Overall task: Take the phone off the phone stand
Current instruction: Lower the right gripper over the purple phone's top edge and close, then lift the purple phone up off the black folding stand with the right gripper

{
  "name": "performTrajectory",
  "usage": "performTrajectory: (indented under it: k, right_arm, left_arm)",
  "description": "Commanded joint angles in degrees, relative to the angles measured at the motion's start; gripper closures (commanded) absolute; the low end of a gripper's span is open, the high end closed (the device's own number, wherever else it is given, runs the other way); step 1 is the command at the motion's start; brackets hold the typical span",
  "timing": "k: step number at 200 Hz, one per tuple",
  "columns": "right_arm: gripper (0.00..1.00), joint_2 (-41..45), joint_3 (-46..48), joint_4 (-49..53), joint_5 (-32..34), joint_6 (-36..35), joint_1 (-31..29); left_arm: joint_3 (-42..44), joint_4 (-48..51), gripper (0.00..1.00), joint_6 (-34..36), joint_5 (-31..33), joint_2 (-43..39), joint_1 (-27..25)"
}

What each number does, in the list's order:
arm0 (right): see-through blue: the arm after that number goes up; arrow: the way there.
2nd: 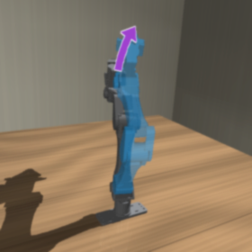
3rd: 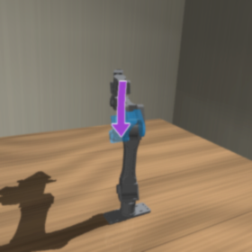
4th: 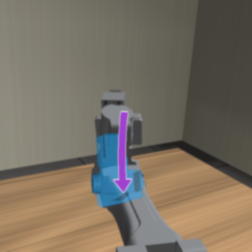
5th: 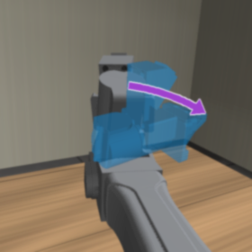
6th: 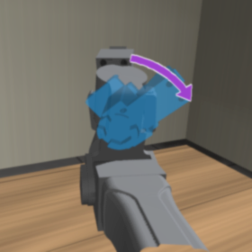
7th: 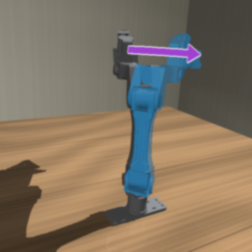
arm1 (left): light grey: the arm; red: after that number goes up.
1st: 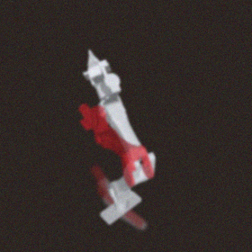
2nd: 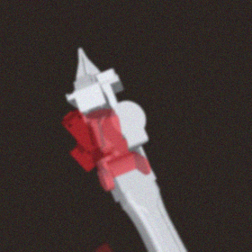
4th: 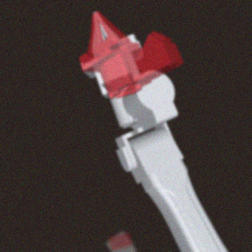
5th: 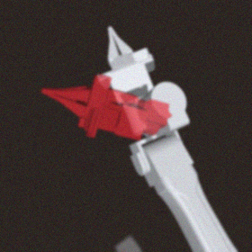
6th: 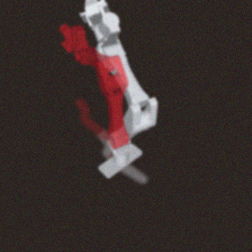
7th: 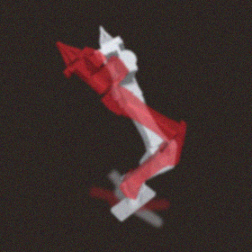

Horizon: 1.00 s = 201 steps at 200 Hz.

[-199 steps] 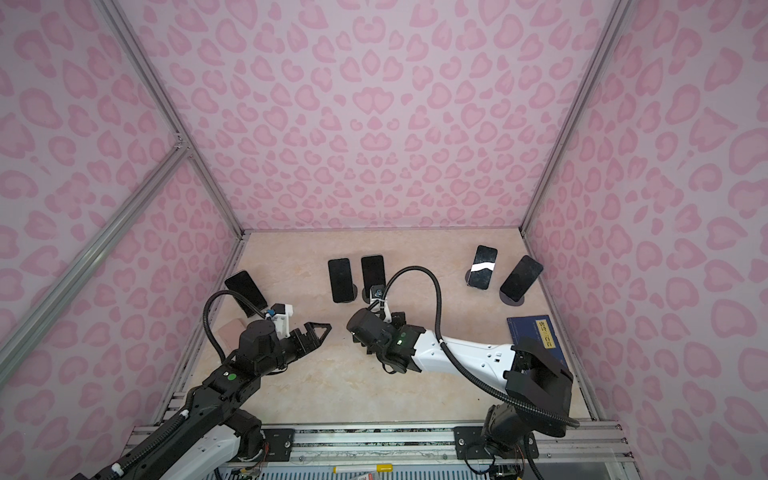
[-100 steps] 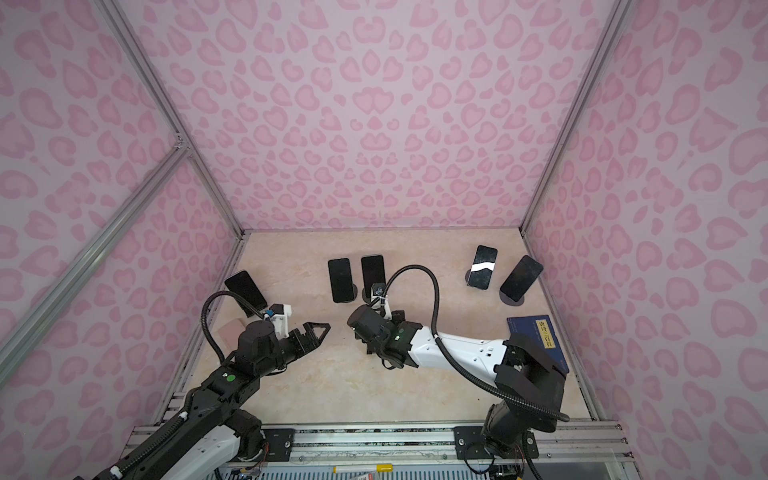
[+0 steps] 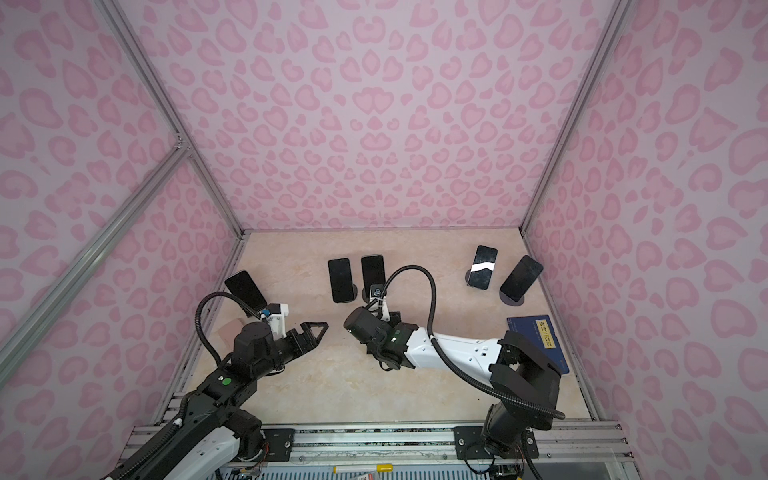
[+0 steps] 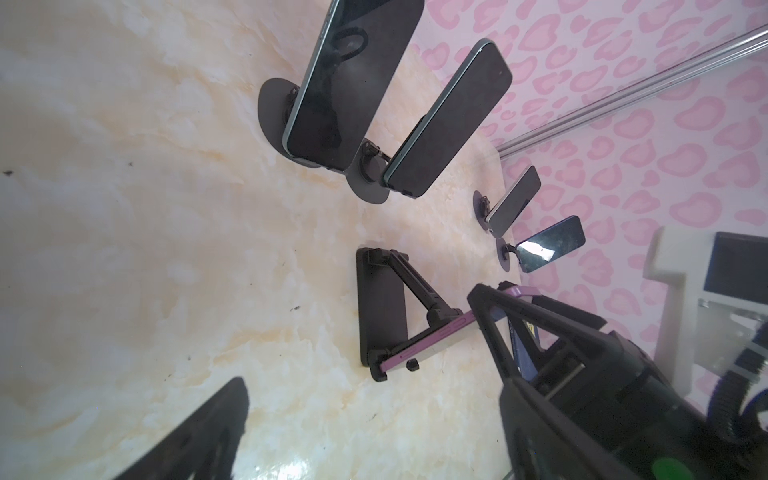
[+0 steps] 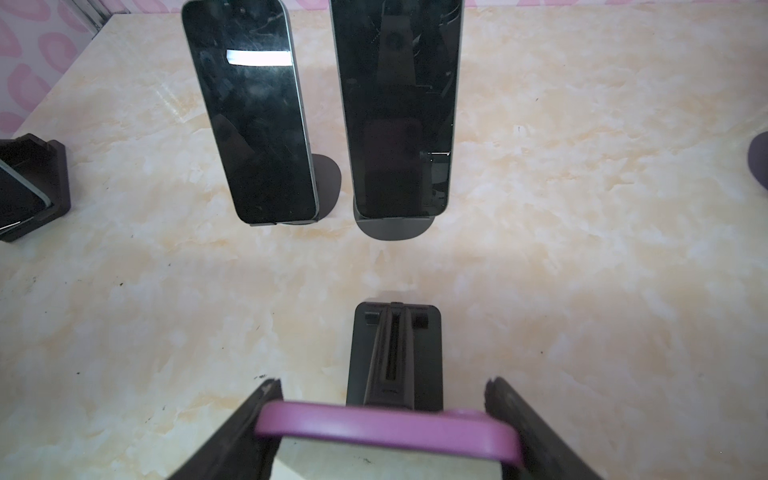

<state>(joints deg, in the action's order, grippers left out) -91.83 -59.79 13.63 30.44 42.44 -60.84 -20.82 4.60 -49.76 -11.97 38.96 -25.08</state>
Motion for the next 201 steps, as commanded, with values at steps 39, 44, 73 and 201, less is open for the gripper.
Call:
performTrajectory:
  k: [39, 44, 73, 201]
  right_arm:
    - [0.28, 1.3, 0.9, -0.3, 1.0, -0.4, -0.2]
    - [0.28, 1.6, 1.1, -0.4, 1.0, -0.5, -0.3]
    - [0.3, 3.6, 1.6, -0.7, 1.0, -1.0, -0.4]
    - [0.36, 15.1, 5.0, 0.0, 3.4, -5.9, -0.8]
  left_arm:
    - [-1.6, 1.6, 0.03, 0.7, 0.9, -0.6, 0.0]
    - [-1.8, 1.9, 0.02, 0.8, 0.8, -0.6, 0.0]
    - [-2.3, 2.8, 0.02, 1.0, 1.2, -1.2, 0.0]
    - [-6.1, 3.2, 0.02, 0.1, 0.1, 2.5, 0.0]
